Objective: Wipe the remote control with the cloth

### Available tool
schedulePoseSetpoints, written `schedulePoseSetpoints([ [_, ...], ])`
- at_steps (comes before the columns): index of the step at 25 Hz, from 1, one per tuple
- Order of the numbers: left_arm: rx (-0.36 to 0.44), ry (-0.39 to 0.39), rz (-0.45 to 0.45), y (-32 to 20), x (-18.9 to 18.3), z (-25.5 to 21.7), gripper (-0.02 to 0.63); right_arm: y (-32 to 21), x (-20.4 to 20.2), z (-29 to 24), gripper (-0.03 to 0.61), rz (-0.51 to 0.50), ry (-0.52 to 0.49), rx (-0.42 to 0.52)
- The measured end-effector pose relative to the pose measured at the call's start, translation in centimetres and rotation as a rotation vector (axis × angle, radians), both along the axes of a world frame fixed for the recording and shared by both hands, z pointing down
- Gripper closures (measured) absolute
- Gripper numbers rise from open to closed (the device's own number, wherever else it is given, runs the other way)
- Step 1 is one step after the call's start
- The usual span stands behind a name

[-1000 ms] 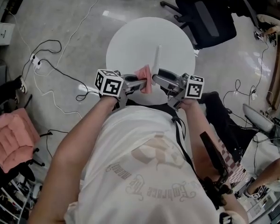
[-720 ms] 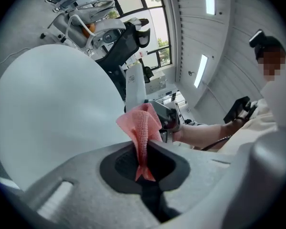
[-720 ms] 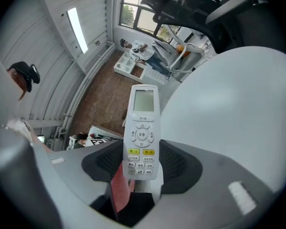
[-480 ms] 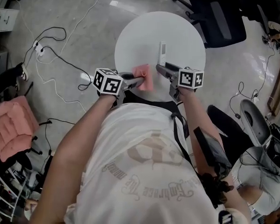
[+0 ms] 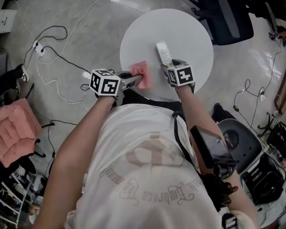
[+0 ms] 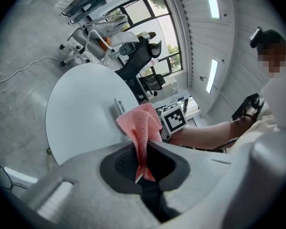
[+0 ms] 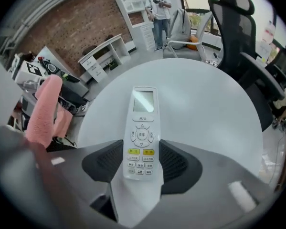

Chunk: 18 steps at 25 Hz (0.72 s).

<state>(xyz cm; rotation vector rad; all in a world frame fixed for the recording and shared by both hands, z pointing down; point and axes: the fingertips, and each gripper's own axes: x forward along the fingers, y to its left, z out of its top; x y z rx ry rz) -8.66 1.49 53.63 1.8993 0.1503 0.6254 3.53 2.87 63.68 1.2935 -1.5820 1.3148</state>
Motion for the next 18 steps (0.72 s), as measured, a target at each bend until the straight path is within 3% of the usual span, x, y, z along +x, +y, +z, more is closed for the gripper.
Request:
schedulePoseSetpoints([
  [8,0.019,-0.006,0.01,-1.4,-0.8,0.0,0.595,-0.3,0.0,0.8,0.325,-0.089,0.106,-0.023],
  [14,0.059,0.022,0.01,-2.1,-0.7,-0.6,0.595,-0.2,0.1,-0.9,0.325,-0.052,0.091,0.03],
  [18,0.1,0.065,0.005,-2.3,-0.5,-2.1,0.595,0.3,0.5,-3.6,0.42,0.047,0.092,0.115],
])
